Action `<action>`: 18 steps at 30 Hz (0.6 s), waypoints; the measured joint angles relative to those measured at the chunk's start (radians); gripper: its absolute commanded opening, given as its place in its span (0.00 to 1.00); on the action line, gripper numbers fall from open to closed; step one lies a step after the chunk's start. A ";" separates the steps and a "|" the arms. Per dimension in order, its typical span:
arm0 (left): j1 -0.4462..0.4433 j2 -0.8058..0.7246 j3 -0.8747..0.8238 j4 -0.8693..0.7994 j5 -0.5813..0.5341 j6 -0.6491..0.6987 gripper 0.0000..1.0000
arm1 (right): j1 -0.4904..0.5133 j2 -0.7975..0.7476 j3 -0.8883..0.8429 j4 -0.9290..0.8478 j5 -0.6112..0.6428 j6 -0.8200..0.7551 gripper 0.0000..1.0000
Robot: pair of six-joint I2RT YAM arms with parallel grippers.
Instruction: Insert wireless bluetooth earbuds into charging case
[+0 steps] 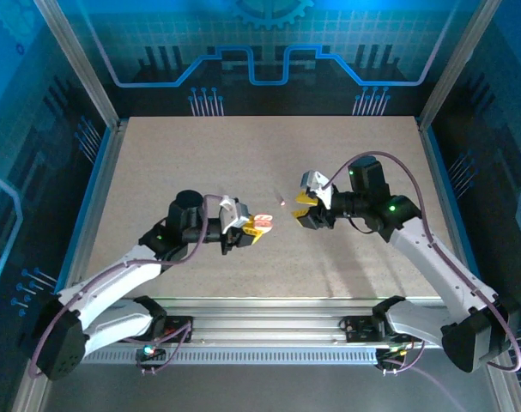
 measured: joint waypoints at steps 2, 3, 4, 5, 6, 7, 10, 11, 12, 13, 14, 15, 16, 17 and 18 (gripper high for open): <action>0.037 -0.028 -0.027 0.034 0.000 -0.026 0.12 | 0.005 0.005 0.005 0.000 0.013 0.019 0.45; 0.052 -0.038 -0.038 0.045 0.000 -0.037 0.12 | 0.010 0.011 0.010 -0.001 0.022 0.027 0.45; 0.068 -0.046 -0.049 0.056 -0.001 -0.047 0.12 | 0.019 0.019 0.018 -0.002 0.030 0.035 0.45; 0.081 -0.051 -0.058 0.064 -0.005 -0.060 0.12 | 0.028 0.030 0.027 -0.003 0.042 0.042 0.45; 0.092 -0.055 -0.064 0.073 -0.009 -0.069 0.12 | 0.037 0.039 0.037 -0.004 0.052 0.048 0.45; 0.103 -0.056 -0.070 0.084 -0.011 -0.085 0.12 | 0.047 0.051 0.048 -0.008 0.064 0.055 0.45; 0.145 -0.058 -0.095 0.143 -0.024 -0.141 0.12 | 0.080 0.092 0.086 -0.018 0.112 0.076 0.44; 0.163 -0.059 -0.112 0.175 -0.031 -0.165 0.12 | 0.091 0.108 0.101 -0.023 0.132 0.082 0.44; 0.178 -0.060 -0.130 0.203 -0.039 -0.185 0.12 | 0.098 0.121 0.113 -0.027 0.146 0.084 0.44; 0.195 -0.061 -0.151 0.237 -0.051 -0.209 0.12 | 0.106 0.141 0.129 -0.033 0.166 0.088 0.44; 0.211 -0.064 -0.175 0.269 -0.063 -0.233 0.12 | 0.110 0.159 0.143 -0.040 0.184 0.090 0.44; 0.224 -0.066 -0.194 0.290 -0.075 -0.252 0.12 | 0.112 0.176 0.158 -0.046 0.198 0.093 0.44; 0.237 -0.069 -0.213 0.308 -0.089 -0.275 0.12 | 0.114 0.200 0.177 -0.053 0.214 0.094 0.44; 0.247 -0.072 -0.228 0.324 -0.105 -0.293 0.11 | 0.114 0.223 0.196 -0.062 0.228 0.097 0.45; 0.255 -0.078 -0.240 0.335 -0.122 -0.306 0.11 | 0.116 0.248 0.217 -0.071 0.241 0.101 0.45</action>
